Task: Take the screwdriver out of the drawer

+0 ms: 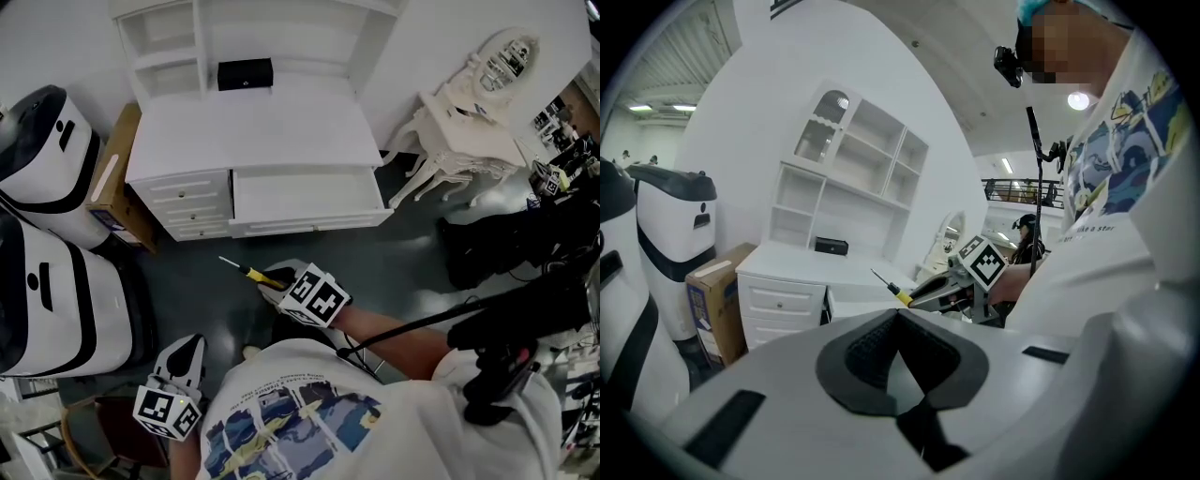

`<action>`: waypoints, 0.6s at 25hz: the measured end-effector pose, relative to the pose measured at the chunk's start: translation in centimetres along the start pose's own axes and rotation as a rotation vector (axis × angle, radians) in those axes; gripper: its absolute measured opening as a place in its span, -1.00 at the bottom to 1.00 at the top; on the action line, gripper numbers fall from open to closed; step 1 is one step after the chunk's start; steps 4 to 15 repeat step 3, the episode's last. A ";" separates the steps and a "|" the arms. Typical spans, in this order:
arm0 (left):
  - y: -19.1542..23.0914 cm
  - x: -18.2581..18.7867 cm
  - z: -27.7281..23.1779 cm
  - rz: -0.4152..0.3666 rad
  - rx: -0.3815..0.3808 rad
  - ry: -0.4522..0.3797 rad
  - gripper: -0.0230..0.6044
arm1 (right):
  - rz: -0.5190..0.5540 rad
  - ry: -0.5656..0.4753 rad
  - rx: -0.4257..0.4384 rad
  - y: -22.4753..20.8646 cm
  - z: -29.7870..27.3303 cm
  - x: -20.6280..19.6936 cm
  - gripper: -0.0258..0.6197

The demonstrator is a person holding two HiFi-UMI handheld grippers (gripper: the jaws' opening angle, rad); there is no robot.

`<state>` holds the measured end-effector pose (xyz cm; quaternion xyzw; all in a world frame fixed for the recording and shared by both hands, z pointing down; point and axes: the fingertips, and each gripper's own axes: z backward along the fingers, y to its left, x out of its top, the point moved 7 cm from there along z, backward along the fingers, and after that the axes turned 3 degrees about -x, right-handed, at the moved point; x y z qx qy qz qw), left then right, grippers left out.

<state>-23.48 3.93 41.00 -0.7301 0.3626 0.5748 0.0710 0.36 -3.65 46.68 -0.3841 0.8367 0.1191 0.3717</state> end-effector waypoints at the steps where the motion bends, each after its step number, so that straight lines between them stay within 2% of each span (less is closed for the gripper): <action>1: 0.0 0.0 -0.2 0.002 0.002 0.001 -0.88 | -0.001 0.001 0.000 -0.2 0.0 -0.1 -0.63; 15: 0.0 0.1 -0.6 0.009 0.007 0.003 -0.88 | -0.003 0.001 0.001 -0.6 -0.1 -0.2 -0.63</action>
